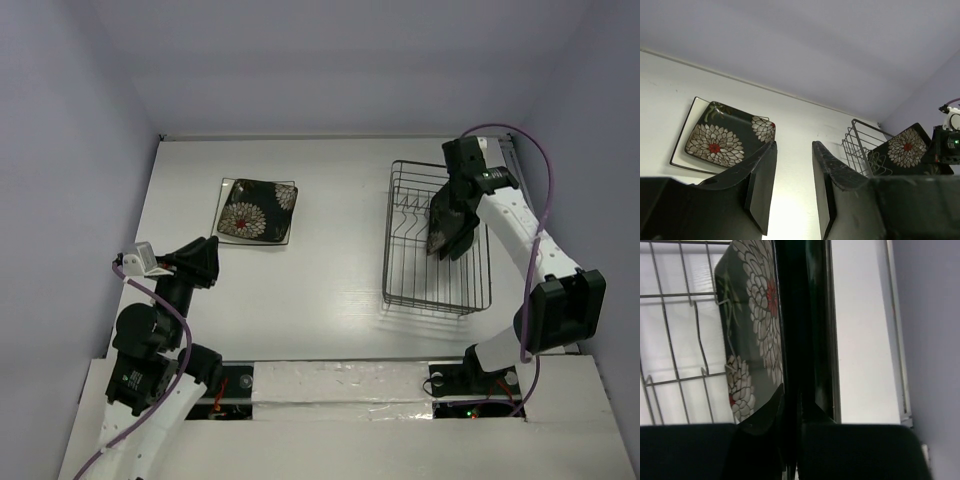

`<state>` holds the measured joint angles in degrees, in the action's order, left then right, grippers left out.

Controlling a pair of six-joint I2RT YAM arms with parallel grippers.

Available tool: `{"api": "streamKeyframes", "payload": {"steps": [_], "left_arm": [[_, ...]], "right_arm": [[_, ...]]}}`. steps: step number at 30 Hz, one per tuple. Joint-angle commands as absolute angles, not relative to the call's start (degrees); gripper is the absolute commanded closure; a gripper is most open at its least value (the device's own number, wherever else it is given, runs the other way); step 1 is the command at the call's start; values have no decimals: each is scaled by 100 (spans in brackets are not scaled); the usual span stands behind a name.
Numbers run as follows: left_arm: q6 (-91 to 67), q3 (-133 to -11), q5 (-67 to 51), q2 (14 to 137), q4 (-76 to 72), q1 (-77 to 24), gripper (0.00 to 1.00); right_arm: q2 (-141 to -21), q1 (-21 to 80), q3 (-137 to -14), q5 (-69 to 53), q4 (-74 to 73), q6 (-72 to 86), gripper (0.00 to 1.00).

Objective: Unload the plates from the dish rack

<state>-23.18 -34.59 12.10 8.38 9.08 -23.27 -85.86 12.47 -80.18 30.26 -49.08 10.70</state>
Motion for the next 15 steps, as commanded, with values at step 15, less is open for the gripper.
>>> {"api": "streamKeyframes", "payload": {"steps": [15], "left_arm": [[-2294, -3498, 1187, 800, 668, -2364, 68]], "right_arm": [[-8517, 1819, -9764, 4332, -5414, 835, 100]]}}
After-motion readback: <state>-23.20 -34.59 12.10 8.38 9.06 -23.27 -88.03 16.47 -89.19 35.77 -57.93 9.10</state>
